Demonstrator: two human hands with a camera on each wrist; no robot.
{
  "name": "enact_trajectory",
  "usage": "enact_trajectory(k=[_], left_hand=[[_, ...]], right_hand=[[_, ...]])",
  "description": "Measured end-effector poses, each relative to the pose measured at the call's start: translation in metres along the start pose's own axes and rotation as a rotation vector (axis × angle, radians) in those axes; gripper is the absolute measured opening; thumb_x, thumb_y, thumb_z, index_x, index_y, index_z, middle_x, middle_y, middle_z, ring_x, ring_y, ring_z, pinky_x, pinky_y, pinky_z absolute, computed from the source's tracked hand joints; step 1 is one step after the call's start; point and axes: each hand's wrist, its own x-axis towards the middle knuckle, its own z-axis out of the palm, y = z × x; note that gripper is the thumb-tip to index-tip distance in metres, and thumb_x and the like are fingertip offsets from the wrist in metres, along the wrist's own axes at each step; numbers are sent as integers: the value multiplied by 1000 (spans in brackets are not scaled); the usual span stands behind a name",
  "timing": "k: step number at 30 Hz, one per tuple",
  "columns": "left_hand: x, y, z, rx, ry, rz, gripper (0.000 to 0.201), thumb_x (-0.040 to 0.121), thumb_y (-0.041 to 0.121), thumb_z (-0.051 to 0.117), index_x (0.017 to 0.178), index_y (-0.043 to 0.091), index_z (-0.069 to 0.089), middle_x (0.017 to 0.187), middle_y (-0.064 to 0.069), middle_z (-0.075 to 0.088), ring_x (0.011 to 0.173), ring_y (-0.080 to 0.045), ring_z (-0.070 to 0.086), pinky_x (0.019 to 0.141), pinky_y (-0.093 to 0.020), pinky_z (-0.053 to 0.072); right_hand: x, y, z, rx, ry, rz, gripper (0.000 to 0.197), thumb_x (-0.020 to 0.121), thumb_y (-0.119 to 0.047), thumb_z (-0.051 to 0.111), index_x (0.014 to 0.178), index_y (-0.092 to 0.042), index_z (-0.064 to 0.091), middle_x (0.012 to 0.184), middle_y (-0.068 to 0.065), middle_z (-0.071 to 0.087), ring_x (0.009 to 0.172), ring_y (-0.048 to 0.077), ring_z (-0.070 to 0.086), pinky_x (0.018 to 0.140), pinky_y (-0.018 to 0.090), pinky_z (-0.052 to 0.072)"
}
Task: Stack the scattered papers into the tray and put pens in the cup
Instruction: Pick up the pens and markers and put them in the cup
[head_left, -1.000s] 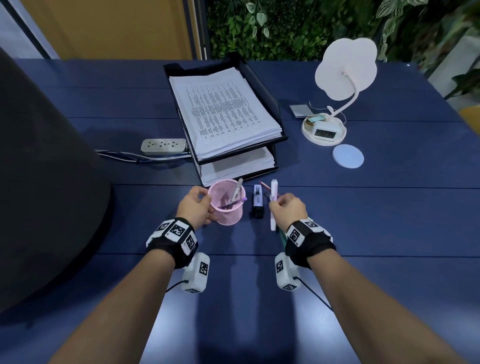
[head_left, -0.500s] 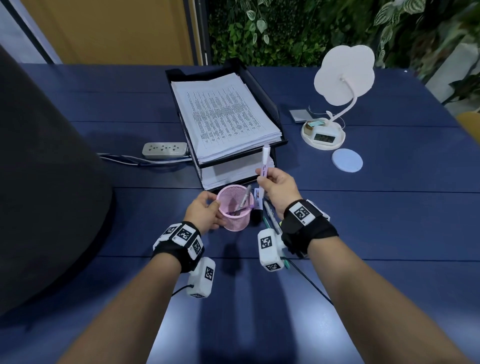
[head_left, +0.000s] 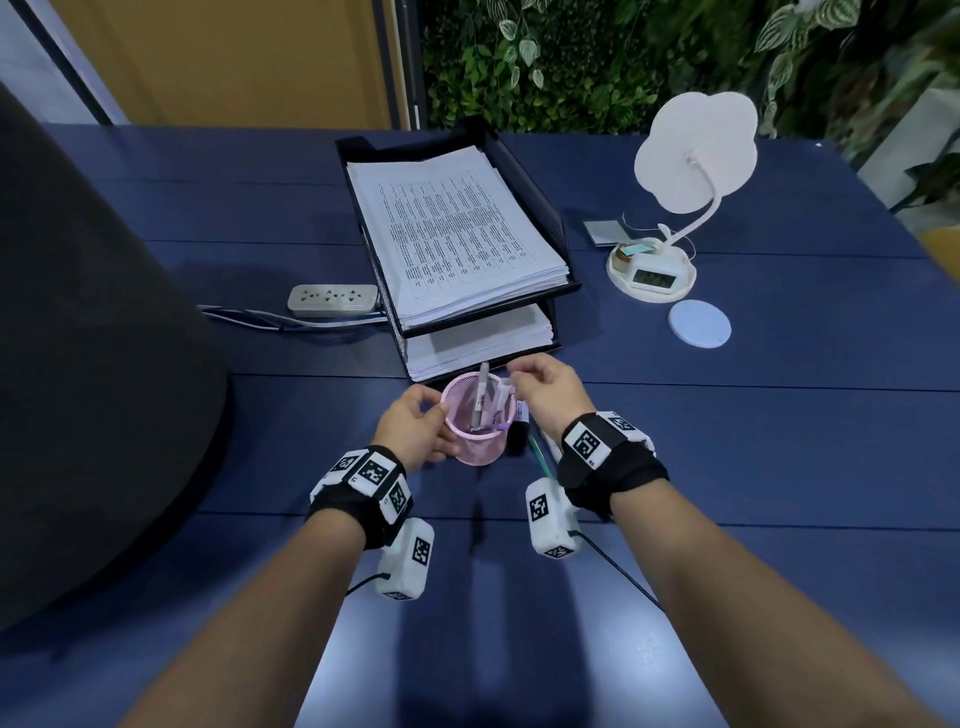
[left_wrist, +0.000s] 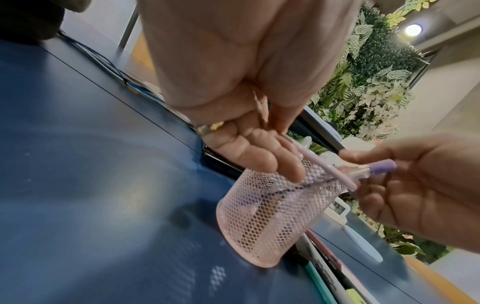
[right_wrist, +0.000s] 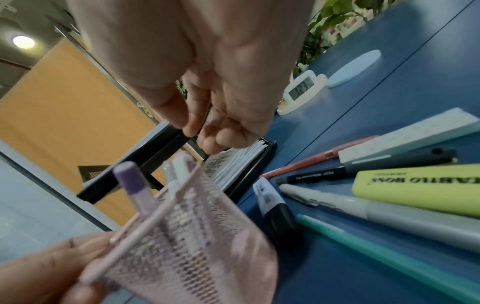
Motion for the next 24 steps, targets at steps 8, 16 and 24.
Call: enact_trajectory(k=[8, 16, 24], left_hand=[[0, -1, 1, 13, 19, 14, 13, 99, 18, 45, 88, 23, 50, 65, -10, 63, 49, -16, 62, 49, -25, 46], [1, -2, 0, 13, 18, 16, 12, 98, 18, 46, 89, 24, 50, 64, -9, 63, 51, -18, 63, 51, -27, 47], [1, -2, 0, 12, 17, 19, 13, 98, 17, 46, 88, 24, 50, 63, -8, 63, 48, -15, 63, 49, -25, 46]], right_hand=[[-7, 47, -15, -1019, -117, 133, 28, 95, -20, 46, 112, -9, 65, 108, 12, 67, 102, 30, 64, 84, 31, 51], [-9, 55, -12, -1128, -225, 227, 19, 82, -20, 59, 96, -7, 62, 76, 6, 57, 82, 28, 63, 63, 26, 44], [-3, 5, -37, -494, 209, 62, 15, 77, -19, 61, 87, -8, 58, 79, 8, 61, 82, 29, 61, 65, 26, 42]])
